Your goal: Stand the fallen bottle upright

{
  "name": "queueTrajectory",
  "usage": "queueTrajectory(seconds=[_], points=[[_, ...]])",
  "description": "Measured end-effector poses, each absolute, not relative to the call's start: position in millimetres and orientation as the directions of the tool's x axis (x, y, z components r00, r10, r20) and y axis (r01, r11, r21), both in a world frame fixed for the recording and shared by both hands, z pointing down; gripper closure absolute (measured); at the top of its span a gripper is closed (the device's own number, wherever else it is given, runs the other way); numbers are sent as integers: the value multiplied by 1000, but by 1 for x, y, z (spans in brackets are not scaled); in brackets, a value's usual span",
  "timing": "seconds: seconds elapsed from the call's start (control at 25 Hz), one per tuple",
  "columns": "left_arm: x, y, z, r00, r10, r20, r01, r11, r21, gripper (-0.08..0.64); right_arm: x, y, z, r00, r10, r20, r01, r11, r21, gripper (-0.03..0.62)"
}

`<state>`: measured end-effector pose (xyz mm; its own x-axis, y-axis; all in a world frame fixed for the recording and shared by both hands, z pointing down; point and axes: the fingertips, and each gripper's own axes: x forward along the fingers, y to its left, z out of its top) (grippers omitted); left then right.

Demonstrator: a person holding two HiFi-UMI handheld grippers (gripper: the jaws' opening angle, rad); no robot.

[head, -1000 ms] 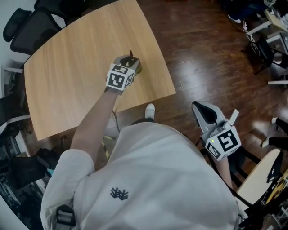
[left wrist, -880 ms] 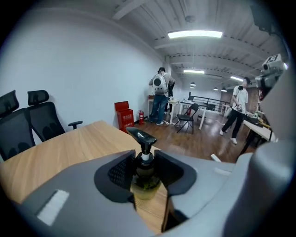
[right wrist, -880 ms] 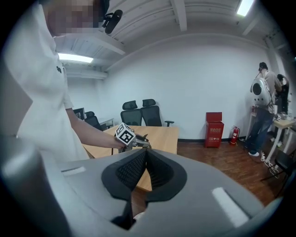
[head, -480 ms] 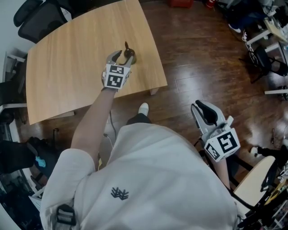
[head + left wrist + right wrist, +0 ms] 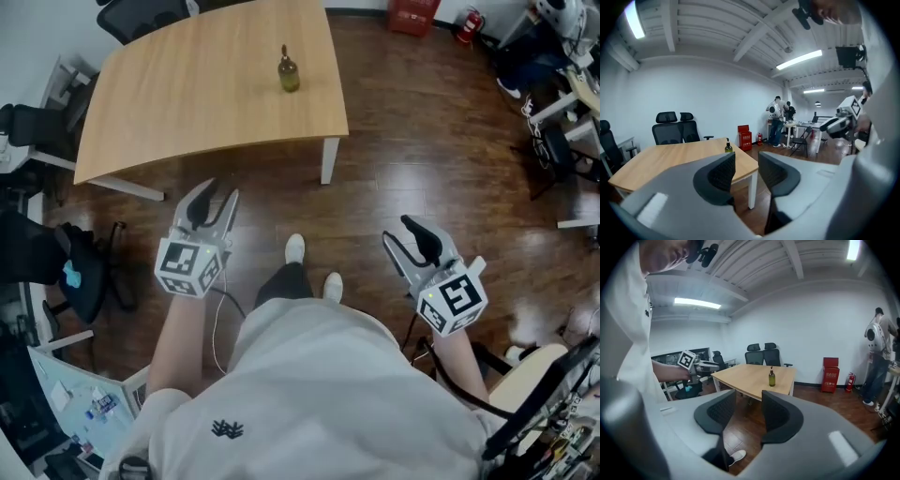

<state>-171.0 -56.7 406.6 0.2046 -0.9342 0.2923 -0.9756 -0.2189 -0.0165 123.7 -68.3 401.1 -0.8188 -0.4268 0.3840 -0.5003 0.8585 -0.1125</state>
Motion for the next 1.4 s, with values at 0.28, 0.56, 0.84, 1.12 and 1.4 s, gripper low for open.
queueTrajectory(seconds=[0.28, 0.56, 0.84, 1.12, 1.4], points=[[-127, 76, 380, 296, -916, 272, -949, -314, -24, 413, 99, 9, 385, -853, -374, 364, -433, 897, -93, 416], [-103, 172, 369, 444, -881, 163, -893, -420, 162, 414, 82, 97, 368, -842, -426, 332, -468, 882, -55, 413], [-99, 249, 371, 490, -854, 177, -872, -476, 119, 419, 86, 199, 365, -833, -446, 326, -491, 869, -63, 413], [-62, 300, 355, 456, -880, 132, -890, -454, 45, 419, 118, 246, 348, -856, -457, 243, -476, 879, -23, 414], [-3, 339, 357, 446, -886, 130, -895, -439, 76, 419, 175, 291, 356, -849, -456, 269, -483, 875, -41, 426]])
